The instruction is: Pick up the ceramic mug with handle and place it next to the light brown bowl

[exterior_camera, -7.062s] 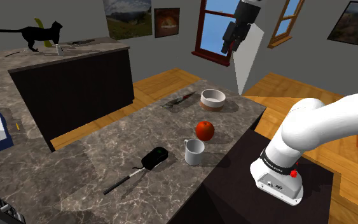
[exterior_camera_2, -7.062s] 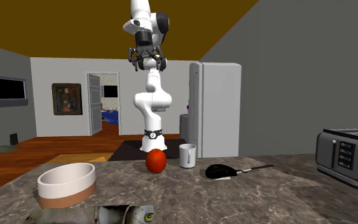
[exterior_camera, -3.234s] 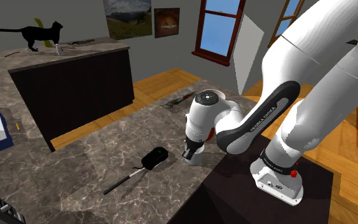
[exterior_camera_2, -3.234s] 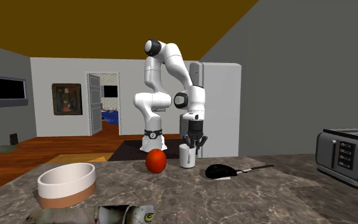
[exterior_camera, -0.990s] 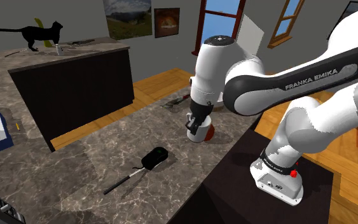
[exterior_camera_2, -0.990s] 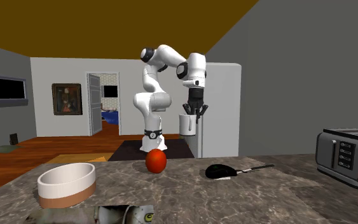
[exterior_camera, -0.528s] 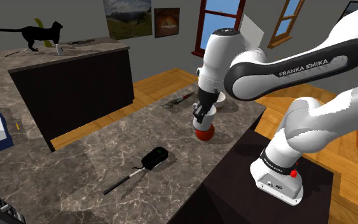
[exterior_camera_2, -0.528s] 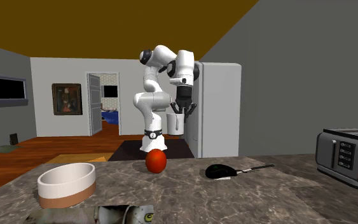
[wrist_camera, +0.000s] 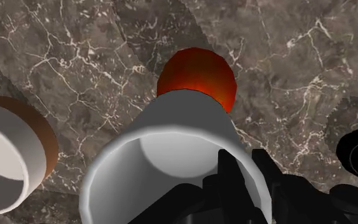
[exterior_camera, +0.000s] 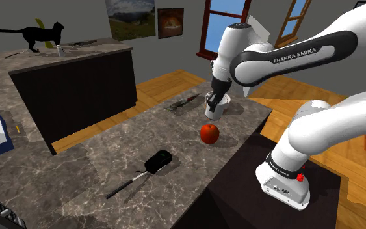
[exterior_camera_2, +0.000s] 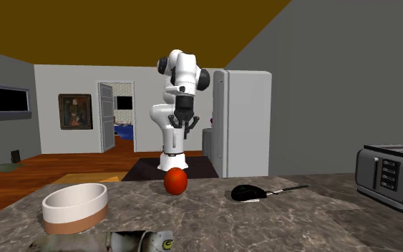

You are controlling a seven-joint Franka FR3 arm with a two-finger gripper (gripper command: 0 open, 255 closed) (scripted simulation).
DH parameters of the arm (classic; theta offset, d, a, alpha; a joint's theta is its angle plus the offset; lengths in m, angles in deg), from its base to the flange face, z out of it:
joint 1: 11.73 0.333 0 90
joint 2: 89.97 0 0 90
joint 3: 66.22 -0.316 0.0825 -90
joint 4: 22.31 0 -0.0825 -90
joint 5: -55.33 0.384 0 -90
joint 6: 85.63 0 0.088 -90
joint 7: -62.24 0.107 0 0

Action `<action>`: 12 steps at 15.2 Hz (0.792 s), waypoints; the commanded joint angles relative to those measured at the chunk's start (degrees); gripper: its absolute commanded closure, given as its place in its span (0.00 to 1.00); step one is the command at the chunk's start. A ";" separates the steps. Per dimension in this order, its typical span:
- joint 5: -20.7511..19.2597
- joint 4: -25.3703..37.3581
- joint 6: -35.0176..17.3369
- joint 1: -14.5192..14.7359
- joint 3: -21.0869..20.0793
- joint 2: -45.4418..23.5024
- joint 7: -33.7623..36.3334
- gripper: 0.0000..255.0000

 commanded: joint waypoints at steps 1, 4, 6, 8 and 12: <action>-1.68 0.13 -0.56 -1.97 2.58 -0.59 -3.16 1.00; -4.08 1.12 -1.66 -4.90 6.33 -2.53 -7.69 1.00; -5.54 2.18 -2.44 -6.74 8.75 -4.25 -10.64 1.00; -6.86 3.55 -3.21 -8.39 11.14 -6.26 -13.52 1.00; -8.86 7.14 -4.64 -11.13 15.73 -11.01 -19.13 1.00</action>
